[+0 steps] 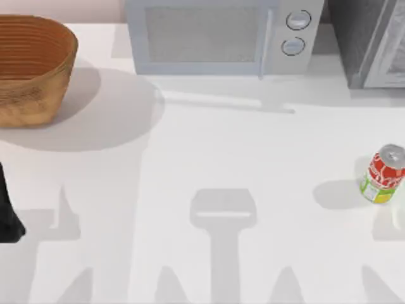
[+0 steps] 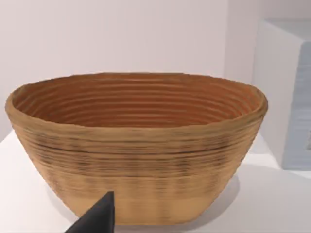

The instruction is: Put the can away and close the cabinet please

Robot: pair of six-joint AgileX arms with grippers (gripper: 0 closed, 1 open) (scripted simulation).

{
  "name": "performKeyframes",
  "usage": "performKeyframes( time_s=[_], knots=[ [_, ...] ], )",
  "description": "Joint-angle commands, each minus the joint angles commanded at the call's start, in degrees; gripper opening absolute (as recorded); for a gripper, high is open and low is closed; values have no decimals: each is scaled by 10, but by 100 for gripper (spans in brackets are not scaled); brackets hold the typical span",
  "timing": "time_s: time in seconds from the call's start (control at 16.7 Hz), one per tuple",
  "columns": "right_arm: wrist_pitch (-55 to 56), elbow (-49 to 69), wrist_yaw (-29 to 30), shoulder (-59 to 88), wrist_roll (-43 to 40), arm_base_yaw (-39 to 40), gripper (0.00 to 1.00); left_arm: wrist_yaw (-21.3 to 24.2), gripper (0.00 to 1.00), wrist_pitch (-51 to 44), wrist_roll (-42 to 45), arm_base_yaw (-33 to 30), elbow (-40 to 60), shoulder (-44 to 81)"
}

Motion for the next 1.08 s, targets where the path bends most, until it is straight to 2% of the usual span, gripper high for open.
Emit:
performKeyframes(
  time_s=[0.24, 0.42, 0.66, 1.08],
  knots=[
    [17, 2, 5, 18, 2, 4, 100, 0, 100, 0, 0, 0, 0, 0],
    [85, 5, 25, 90, 8, 23, 100, 0, 100, 0, 0, 0, 0, 0],
    [232, 8, 64, 264, 22, 63, 100, 0, 100, 0, 0, 0, 0, 0],
    [556, 11, 151, 671, 52, 151, 100, 0, 100, 0, 0, 0, 0, 0]
  ],
)
